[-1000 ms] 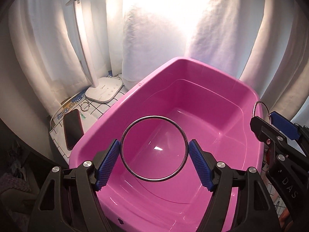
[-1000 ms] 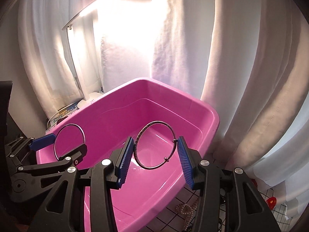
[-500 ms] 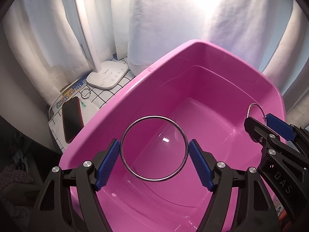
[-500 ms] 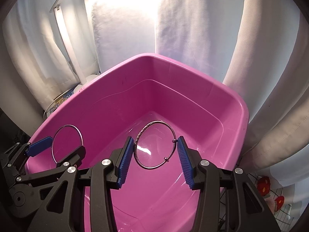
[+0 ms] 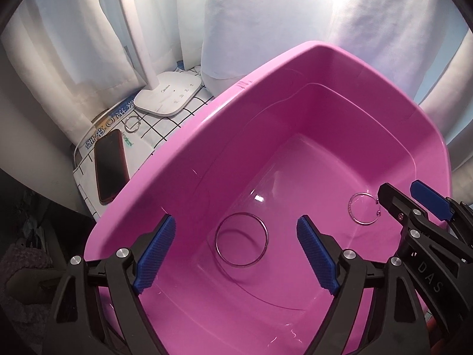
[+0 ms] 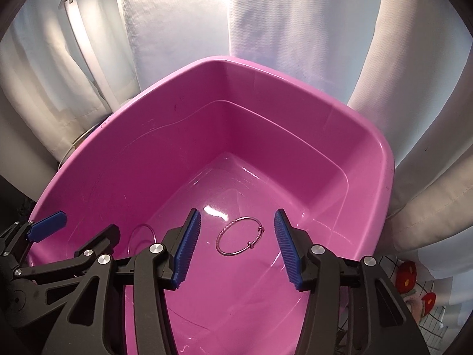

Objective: Organize jewelry
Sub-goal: 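Carry both bangles over the pink tub and open both grippers to drop them, then withdraw both tools from the tub back over the table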

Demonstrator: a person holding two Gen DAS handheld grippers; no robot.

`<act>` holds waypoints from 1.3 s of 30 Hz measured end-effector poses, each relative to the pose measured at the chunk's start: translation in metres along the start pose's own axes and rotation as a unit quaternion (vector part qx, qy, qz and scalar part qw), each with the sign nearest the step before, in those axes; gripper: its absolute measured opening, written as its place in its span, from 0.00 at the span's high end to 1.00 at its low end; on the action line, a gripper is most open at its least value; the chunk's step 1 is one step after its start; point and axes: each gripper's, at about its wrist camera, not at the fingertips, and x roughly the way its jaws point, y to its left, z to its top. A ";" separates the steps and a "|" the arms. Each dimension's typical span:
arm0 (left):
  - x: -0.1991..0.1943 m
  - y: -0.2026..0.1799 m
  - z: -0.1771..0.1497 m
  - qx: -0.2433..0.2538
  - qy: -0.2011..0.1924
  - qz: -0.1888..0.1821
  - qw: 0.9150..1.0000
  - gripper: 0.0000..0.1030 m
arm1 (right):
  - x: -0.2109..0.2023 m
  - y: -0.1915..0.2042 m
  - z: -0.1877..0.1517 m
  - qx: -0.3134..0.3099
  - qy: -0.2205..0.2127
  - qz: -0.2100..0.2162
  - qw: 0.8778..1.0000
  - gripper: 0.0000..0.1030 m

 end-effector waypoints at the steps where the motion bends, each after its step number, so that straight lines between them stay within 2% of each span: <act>1: 0.000 0.001 0.000 -0.001 0.000 -0.001 1.000 0.17 | 0.000 -0.001 0.000 0.001 -0.001 0.002 1.000 0.46; 13: -0.003 0.001 -0.001 -0.001 -0.005 -0.002 1.000 0.12 | -0.015 -0.013 0.001 0.010 -0.017 0.006 1.000 0.45; 25: -0.039 -0.010 -0.011 0.014 -0.051 0.001 0.999 0.12 | -0.056 -0.027 -0.016 0.032 -0.055 0.005 0.998 0.45; 32: -0.074 -0.033 -0.032 0.035 -0.077 -0.026 0.996 0.11 | -0.099 -0.048 -0.049 0.055 -0.083 0.005 0.995 0.45; 39: -0.094 -0.071 -0.063 0.064 -0.078 -0.064 0.993 0.11 | -0.130 -0.086 -0.099 0.088 -0.081 -0.013 0.993 0.44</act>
